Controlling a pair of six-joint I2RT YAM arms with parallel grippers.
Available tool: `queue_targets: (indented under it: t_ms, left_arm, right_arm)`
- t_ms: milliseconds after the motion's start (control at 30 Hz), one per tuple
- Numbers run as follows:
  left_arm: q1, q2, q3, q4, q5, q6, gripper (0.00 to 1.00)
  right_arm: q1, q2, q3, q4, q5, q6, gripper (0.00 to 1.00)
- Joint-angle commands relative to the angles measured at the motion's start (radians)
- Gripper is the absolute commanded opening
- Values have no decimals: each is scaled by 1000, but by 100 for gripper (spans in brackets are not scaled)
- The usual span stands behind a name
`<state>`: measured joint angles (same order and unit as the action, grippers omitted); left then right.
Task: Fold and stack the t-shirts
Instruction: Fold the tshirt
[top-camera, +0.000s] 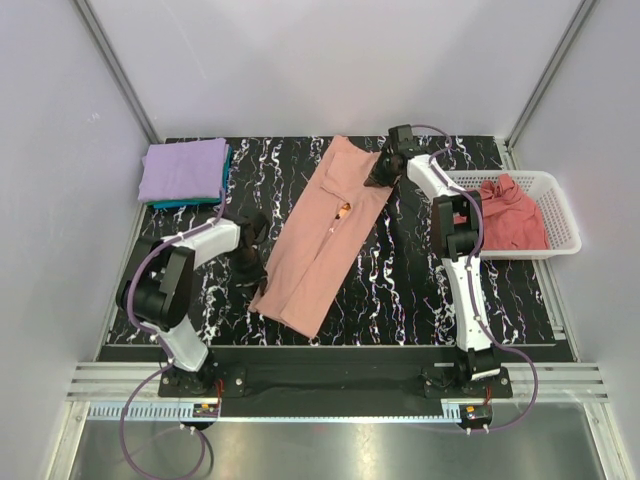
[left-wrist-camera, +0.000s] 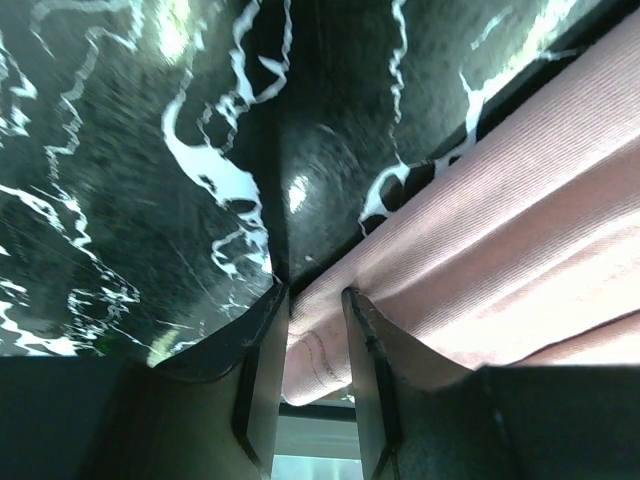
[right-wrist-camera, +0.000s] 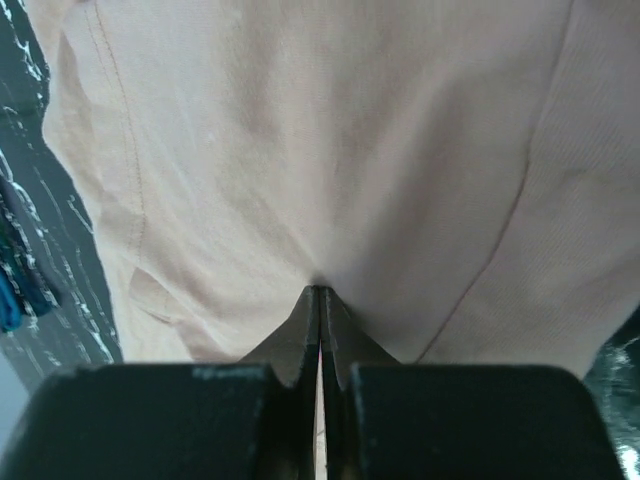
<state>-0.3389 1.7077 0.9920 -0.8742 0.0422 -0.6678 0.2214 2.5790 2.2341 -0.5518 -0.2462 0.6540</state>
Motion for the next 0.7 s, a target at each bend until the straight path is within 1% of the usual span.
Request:
queue_targets:
  t_ms: [0,100,267,367,400,500,533,567,600,633,667]
  left_arm:
    - [-28,-20,-32,-9,15,-65,35]
    - [-51,-51,-23,-16,34,-107,35]
    - [-106,-33,36,-45,44,-145,35]
    - [-101,-31,101,-107,-33,-130,37]
    - [-89,-36,123,-146,-94,-106,38]
    - [-55,-52,204,-200,-177,-69,40]
    - [-25,-63,223,-201,-185,-31,41]
    - [-11,-65,237,-189,-179,0,42]
    - [0,-62,261,-186,-159,38,44]
    - [15,-57,269,-186,-154,94,46]
    - [24,-63,266,-145,-127,127,47]
  right_arm:
    - [-39,35,83,-66,42,-109,0]
    - [-57,68,148,-68,29,-157,0]
    - [-83,138,294,-88,2,-172,0]
    - [-90,168,356,-76,-25,-183,2]
    - [-88,168,364,-76,-37,-183,3]
    - [-86,123,355,-72,-67,-166,7]
    - [-85,100,343,-83,-68,-146,9]
    - [-82,74,302,-91,-67,-134,15]
    - [-80,5,271,-100,-58,-114,31]
    - [-79,-38,233,-111,-59,-67,37]
    - [-70,-140,122,-102,-68,-47,44]
